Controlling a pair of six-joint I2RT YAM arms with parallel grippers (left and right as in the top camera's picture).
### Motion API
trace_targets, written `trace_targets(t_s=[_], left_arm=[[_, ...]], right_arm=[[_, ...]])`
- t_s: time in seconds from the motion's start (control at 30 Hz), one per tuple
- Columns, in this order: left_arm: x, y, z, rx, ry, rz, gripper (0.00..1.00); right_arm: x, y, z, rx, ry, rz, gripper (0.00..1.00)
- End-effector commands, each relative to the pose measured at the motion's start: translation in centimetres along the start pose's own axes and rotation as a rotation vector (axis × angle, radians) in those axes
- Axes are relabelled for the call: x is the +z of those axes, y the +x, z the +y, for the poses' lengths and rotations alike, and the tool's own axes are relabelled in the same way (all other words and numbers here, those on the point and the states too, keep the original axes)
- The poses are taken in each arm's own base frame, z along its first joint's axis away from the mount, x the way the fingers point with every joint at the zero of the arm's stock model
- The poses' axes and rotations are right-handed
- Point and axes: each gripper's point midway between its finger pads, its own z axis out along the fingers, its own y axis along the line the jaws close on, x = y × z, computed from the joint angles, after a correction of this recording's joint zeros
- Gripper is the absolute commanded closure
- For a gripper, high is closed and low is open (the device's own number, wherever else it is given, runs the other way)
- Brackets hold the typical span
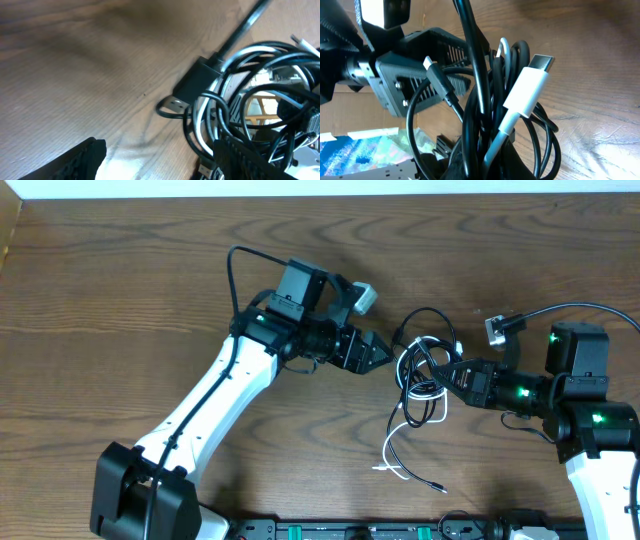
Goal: Untangle cables
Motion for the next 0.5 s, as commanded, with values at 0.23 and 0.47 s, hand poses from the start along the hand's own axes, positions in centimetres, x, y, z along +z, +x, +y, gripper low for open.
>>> trace_targets(t_s=[0.23,0.47], left_arm=[[1.4,0.3,-1.2,0.118,-0.121,0.008,0.26],[1.0,-0.2,0.7,0.120,-0.233,-0.015,0.37]], right_arm=[[-0.2,0.3,1.1,0.031,-0.063,0.019,0.98],[-0.3,0.7,2.1,0.031,-0.118,0.043,0.98]])
